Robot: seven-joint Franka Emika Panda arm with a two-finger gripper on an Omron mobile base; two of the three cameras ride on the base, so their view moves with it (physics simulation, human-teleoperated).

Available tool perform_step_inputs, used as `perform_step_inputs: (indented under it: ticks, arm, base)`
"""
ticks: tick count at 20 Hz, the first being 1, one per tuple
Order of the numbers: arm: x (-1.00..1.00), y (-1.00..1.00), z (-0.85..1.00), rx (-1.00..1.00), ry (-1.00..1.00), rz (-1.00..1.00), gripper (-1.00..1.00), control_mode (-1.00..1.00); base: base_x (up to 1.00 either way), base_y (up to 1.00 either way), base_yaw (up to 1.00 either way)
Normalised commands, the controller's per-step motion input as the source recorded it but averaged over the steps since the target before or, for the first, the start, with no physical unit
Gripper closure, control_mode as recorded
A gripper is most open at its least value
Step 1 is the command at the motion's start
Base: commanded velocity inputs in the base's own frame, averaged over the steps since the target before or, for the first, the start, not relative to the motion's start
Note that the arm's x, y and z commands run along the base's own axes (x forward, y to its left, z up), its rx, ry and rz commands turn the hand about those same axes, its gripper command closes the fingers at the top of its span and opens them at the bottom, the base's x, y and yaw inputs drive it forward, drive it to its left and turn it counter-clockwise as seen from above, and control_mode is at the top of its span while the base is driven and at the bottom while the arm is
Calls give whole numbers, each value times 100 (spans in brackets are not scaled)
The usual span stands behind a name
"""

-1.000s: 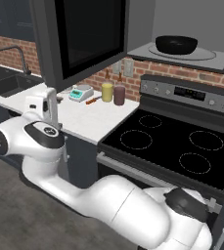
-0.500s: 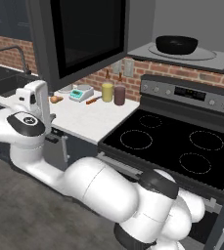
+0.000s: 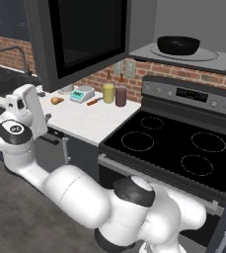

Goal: Pick the eggplant from the sink and place it in the bowl. Then pick the bowl and place it in the microwave. Then close the microwave door and press the start button.

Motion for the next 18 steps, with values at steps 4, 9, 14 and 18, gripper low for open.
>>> perform_step_inputs:
  ticks: [4, 9, 14, 18]
  arm:
    - [60, 0, -29, -7, 1, 0, -100, -100]
    - [90, 0, -7, 0, 0, 0, -100, -100]
    - [86, 1, 0, 0, 0, 0, -100, -100]
    - [57, 0, 1, 0, -4, 0, -100, -100]
  base:
    - [0, 0, 0]
    - [0, 0, 0]
    - [0, 0, 0]
    - [0, 0, 0]
